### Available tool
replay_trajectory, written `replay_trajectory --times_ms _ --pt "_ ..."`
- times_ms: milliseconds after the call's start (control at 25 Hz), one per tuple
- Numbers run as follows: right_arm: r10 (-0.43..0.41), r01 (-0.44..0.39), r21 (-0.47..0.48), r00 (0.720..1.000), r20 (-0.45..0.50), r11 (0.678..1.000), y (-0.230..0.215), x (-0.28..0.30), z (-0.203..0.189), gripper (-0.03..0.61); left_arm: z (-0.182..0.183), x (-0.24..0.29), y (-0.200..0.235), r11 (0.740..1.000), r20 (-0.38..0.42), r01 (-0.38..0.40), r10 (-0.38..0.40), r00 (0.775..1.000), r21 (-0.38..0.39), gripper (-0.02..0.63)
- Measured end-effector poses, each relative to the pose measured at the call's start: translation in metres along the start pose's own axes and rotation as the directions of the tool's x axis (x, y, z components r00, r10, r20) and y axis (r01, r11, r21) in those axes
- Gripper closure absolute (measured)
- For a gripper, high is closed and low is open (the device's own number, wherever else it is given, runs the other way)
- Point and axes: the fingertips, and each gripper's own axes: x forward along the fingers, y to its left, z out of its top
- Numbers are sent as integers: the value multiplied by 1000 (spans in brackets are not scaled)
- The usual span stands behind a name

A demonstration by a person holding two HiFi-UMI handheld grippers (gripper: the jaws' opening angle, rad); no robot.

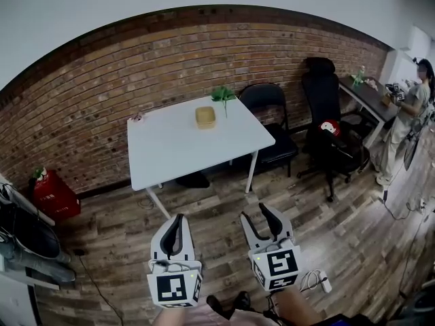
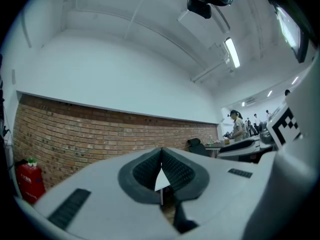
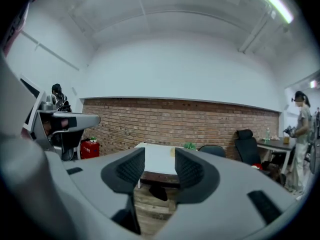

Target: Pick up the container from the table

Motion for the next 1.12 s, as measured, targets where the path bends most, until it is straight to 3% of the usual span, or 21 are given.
replay_trajectory --times_ms 560,1120 --pt "-65 65 6 998 7 998 -7 31 -2 390 -26 25 24 999 -52 33 -33 998 0 604" --pt "-14 14 23 1000 -10 1000 -88 171 -9 390 -55 174 40 999 -102 -22 24 994 29 604"
